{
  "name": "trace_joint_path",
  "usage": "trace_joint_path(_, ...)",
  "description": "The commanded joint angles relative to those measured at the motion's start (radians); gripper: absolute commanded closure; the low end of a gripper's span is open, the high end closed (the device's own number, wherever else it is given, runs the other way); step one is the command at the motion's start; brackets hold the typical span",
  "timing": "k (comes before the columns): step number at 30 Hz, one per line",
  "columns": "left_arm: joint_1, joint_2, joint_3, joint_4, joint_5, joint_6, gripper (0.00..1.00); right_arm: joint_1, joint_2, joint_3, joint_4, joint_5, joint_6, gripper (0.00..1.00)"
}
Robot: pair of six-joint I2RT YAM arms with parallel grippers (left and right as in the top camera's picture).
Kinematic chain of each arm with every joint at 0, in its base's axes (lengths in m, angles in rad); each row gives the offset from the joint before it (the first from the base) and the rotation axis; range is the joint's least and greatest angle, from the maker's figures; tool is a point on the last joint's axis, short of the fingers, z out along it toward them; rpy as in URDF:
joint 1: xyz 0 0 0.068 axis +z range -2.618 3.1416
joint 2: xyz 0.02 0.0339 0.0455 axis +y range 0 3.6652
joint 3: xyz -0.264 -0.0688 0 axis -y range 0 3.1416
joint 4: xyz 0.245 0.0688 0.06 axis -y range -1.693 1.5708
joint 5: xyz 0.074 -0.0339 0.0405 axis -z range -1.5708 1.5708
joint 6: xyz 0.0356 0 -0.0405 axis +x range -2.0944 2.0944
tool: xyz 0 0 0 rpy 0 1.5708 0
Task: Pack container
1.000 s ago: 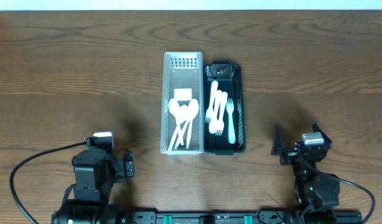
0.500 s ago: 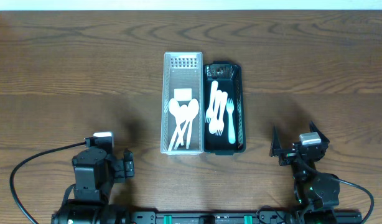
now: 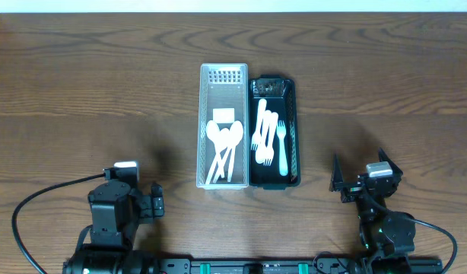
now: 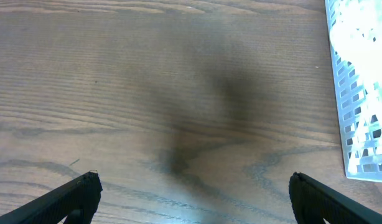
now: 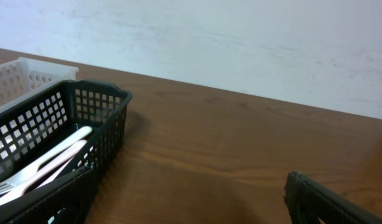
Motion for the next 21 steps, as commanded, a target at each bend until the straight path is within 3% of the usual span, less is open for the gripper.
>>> trace_joint_path(1, -0.002, -0.008, -0.001, 0.000, -0.012, 0.006, 0.02, -0.005, -0.006, -0.003, -0.003, -0.011, -0.014, 0.01)
trace_joint_path(10, 0.014, -0.241, -0.065, 0.036, -0.020, 0.022, 0.02, -0.005, -0.006, -0.003, -0.003, -0.011, -0.014, 0.01)
trace_joint_path(16, 0.015, -0.404, -0.256, 0.330, -0.020, 0.022, 0.02, -0.005, -0.006, -0.003, -0.003, -0.011, -0.014, 0.01)
trace_joint_path(21, 0.030, -0.424, -0.385, 0.632, -0.021, 0.036, 0.02, -0.005, -0.006, -0.003, -0.003, -0.011, -0.014, 0.01)
